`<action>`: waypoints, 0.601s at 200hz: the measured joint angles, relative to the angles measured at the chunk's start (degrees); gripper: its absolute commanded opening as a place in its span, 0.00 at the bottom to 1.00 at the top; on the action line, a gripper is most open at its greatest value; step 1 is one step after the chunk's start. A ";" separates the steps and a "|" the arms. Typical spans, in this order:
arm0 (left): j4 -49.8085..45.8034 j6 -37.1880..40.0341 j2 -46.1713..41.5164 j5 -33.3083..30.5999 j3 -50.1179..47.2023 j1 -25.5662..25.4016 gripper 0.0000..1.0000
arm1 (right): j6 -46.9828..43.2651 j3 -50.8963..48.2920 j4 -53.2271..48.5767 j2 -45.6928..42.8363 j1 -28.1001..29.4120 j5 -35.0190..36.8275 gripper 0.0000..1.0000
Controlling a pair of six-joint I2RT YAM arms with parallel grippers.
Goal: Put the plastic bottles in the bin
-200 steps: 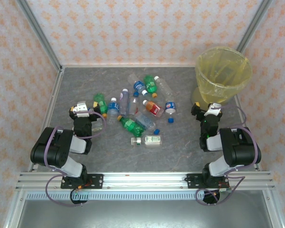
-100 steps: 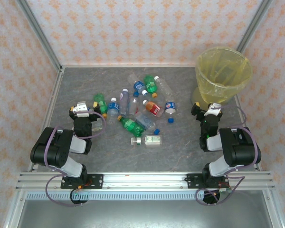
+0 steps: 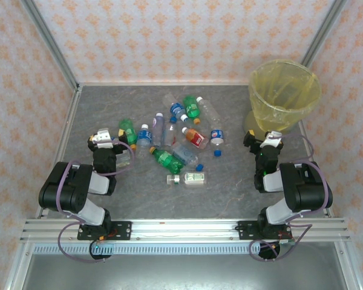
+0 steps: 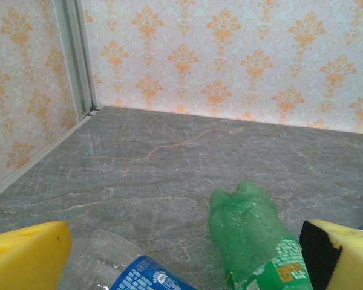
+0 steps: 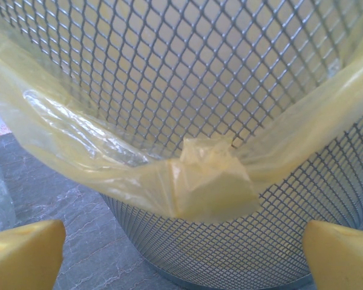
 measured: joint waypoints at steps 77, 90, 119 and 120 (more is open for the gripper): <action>-21.57 -4.98 -11.82 -4.24 10.43 0.46 1.00 | 0.31 3.21 -11.63 -8.83 0.04 0.07 1.00; -29.38 -9.22 -14.47 -6.82 15.34 0.46 1.00 | 1.46 3.65 -14.58 -12.57 0.04 0.33 1.00; -46.75 -16.92 -18.08 -10.69 25.79 0.46 1.00 | 7.74 4.74 -24.13 -21.42 0.02 4.22 1.00; -47.19 -17.09 -18.16 -10.71 25.97 0.46 1.00 | 7.93 4.81 -24.44 -21.62 0.02 4.33 1.00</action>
